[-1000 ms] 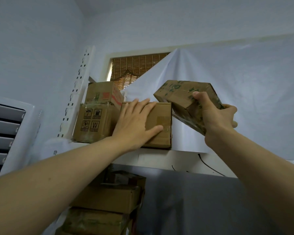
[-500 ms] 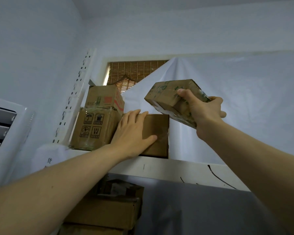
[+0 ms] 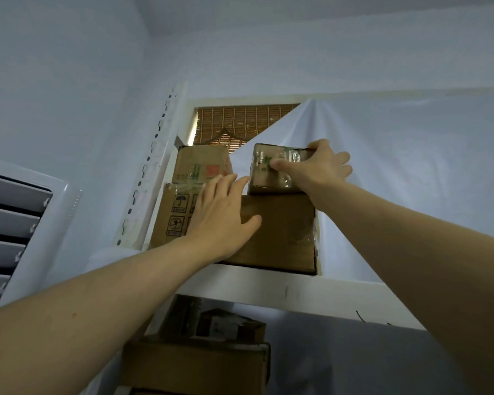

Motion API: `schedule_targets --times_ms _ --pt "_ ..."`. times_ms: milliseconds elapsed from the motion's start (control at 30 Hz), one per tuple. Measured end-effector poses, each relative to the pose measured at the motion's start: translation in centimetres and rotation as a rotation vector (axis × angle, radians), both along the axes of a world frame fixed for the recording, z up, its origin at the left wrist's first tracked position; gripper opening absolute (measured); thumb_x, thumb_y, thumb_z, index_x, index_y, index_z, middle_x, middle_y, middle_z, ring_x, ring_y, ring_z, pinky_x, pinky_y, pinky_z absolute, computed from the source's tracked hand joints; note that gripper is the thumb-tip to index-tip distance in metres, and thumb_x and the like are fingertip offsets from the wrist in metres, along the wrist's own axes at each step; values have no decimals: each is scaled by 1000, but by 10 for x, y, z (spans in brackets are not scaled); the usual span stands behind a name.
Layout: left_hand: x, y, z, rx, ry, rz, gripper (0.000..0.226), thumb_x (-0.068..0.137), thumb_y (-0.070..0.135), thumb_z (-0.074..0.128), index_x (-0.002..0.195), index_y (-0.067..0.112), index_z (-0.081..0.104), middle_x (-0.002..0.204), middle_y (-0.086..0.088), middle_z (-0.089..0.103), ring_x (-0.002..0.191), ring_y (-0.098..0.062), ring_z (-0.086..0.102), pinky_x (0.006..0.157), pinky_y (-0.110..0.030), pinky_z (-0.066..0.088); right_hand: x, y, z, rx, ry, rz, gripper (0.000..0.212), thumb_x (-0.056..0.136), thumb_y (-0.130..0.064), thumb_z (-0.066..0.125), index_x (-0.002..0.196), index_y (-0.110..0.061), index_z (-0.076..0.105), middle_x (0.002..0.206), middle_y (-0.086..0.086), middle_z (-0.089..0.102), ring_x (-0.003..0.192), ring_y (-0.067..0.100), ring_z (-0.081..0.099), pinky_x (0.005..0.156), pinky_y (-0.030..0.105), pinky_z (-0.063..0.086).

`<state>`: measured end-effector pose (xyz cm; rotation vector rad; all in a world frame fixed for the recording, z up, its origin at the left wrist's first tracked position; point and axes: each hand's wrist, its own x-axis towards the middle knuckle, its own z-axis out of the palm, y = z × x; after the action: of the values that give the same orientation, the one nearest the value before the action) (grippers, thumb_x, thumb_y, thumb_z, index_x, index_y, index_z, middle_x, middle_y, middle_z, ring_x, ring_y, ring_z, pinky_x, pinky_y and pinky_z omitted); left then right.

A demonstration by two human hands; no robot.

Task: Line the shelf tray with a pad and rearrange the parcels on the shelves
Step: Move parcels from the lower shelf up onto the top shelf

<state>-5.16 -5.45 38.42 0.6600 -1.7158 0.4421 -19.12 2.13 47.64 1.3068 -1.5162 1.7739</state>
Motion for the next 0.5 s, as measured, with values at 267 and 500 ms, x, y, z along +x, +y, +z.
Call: schedule_targets --times_ms 267,500 --pt "2 -9 1 14 28 -24 80 91 47 59 156 22 19 162 2 21 150 -19 11 123 -45 14 6 -5 -3 1 85 7 84 74 -48 84 144 -30 43 141 9 34 135 31 32 104 44 38" --pt "-1 -9 0 4 49 -8 80 91 47 59 156 24 18 162 1 20 150 -20 10 124 -44 9 8 -9 -11 44 131 52 96 77 -43 84 154 -32 29 145 10 36 137 32 33 111 47 39"
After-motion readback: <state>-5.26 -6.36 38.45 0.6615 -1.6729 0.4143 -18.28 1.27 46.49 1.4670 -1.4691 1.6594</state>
